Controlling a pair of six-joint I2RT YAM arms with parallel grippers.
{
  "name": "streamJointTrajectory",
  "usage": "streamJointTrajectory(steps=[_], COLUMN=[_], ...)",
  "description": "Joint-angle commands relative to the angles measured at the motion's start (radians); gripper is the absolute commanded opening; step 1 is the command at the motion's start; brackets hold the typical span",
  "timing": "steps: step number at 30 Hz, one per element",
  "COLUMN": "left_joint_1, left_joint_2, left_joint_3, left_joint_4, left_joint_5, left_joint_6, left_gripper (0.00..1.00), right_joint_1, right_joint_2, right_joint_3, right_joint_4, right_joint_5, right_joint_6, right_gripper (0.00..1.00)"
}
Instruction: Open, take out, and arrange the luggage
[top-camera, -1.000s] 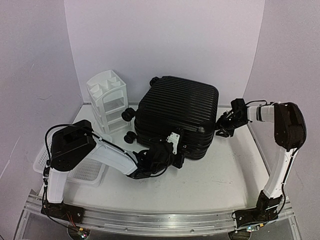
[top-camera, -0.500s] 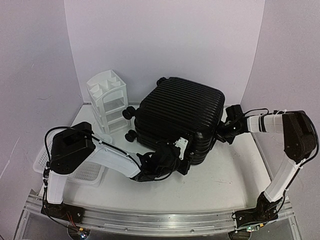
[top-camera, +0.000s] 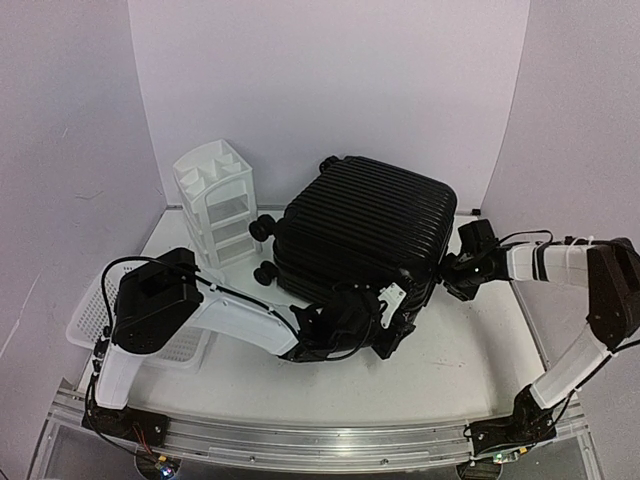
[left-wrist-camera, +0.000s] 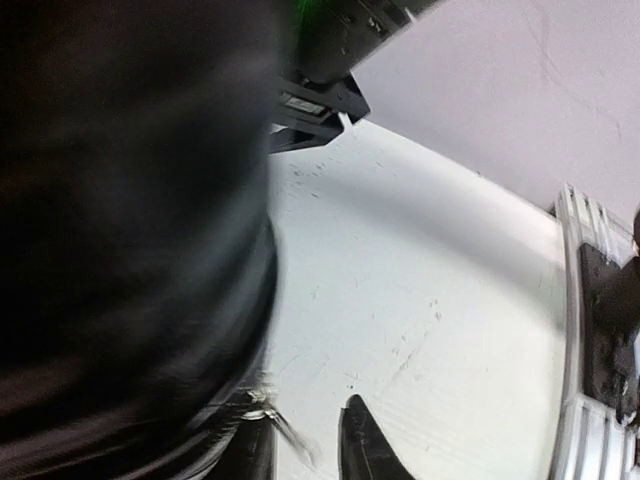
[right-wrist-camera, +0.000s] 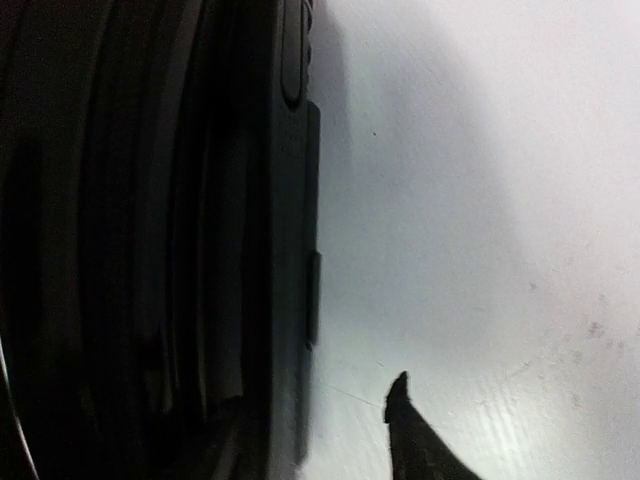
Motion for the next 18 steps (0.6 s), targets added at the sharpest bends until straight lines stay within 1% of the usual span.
streamJointTrajectory(steps=[1,2,4,5,7,8,10,13,16,18], left_joint_1=[-0.003,-0.002,0.000,0.005,0.023,0.041,0.089,0.169,0.202,0.219], left_joint_2=[-0.089,-0.121,-0.197,-0.235,-0.335,-0.375,-0.452,-0.552,-0.631,-0.661], left_joint_3=[-0.049,-0.085,-0.151,-0.174,-0.227,-0.250,-0.287,-0.338,-0.373,-0.377], left_joint_4=[0.006,-0.002,-0.034,-0.062,-0.114,-0.135,-0.172,-0.200,-0.224,-0.245], left_joint_5=[0.086,0.092,0.136,0.147,0.171,0.193,0.244,0.322,0.280,0.236], left_joint_6=[0.042,0.037,0.031,0.028,0.009,-0.007,-0.063,-0.144,-0.144,-0.157], left_gripper=[0.37,0.43,0.54,0.64,0.71,0.74,0.80,0.83,0.85,0.85], right_joint_1=[0.044,0.044,0.045,0.050,0.082,0.118,0.215,0.394,0.508,0.582], right_joint_2=[-0.152,-0.198,-0.269,-0.307,-0.373,-0.407,-0.483,-0.600,-0.627,-0.603], right_joint_3=[0.032,0.032,0.010,-0.014,-0.066,-0.089,-0.127,-0.182,-0.238,-0.261], right_joint_4=[-0.277,-0.338,-0.423,-0.443,-0.450,-0.448,-0.441,-0.419,-0.344,-0.253], right_joint_5=[0.068,0.084,0.062,0.034,-0.058,-0.081,-0.064,0.031,0.098,0.212], right_joint_6=[-0.187,-0.211,-0.236,-0.236,-0.217,-0.195,-0.159,-0.180,-0.230,-0.251], right_gripper=[0.67,0.72,0.75,0.75,0.75,0.75,0.75,0.75,0.77,0.75])
